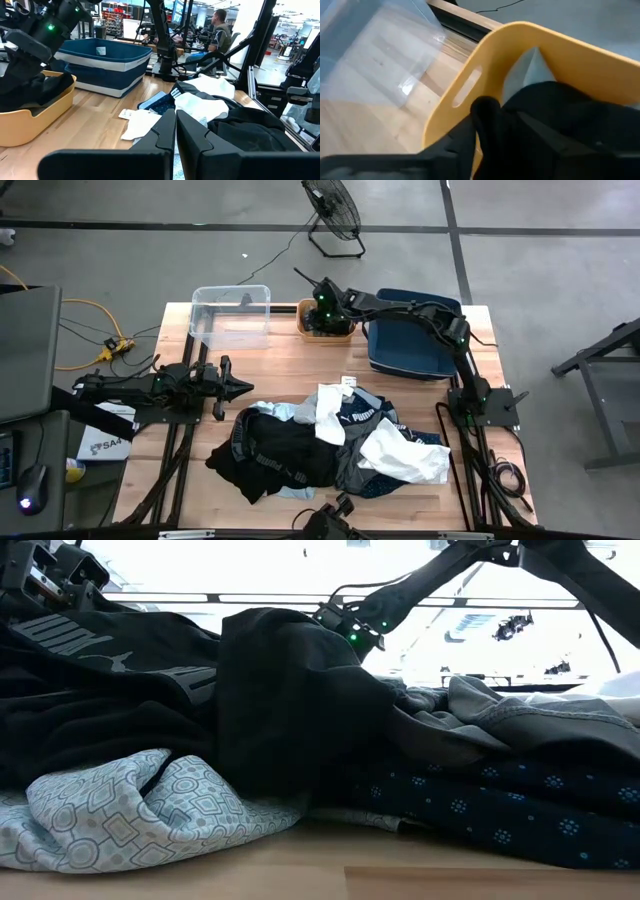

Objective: Pick & Place Cloths
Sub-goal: Put the black sock into the yellow bin

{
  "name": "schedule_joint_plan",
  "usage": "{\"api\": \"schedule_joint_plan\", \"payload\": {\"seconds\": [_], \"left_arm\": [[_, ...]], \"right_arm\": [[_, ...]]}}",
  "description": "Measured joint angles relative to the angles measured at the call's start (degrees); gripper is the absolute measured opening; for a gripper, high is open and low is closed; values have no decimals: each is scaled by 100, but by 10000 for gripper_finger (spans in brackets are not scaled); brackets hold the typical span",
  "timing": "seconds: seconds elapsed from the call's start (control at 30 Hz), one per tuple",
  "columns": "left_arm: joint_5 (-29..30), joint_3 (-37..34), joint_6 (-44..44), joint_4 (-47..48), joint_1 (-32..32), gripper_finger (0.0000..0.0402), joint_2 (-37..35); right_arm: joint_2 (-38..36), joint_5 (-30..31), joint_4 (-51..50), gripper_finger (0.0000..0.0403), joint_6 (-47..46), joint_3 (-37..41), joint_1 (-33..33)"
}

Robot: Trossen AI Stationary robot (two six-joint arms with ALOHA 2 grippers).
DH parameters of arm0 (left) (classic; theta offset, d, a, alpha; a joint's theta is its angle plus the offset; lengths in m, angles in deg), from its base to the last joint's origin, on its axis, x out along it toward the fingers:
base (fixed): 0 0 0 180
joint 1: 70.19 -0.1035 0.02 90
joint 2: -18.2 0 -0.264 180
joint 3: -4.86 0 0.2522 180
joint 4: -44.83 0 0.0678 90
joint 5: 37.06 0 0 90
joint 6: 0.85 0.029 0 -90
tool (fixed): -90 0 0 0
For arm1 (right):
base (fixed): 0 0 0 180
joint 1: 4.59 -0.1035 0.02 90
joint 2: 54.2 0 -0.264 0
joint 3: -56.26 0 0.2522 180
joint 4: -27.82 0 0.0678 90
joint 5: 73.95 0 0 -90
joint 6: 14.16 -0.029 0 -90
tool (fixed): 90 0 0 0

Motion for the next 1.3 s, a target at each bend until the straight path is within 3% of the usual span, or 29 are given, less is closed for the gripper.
{"api": "schedule_joint_plan", "payload": {"seconds": [0.2, 0.43, 0.67, 0.93, 1.3], "left_arm": [[0, 1, 0, 0, 1, 12, -1], [4, -1, 0, -2, -1, 12, 1], [0, 1, 0, -2, 0, 12, -1], [0, -1, 0, -1, -1, 12, -1], [0, 1, 0, 0, -1, 12, -1]], "right_arm": [[-160, -447, -13, 210, 291, -190, 52], [-777, -379, -927, 217, 909, -203, 56], [-946, 181, -2645, 166, 1059, -200, -138], [-925, 328, -3061, 19, 1250, -77, -496], [-646, 336, -3025, 3, 1507, -79, -561]]}}
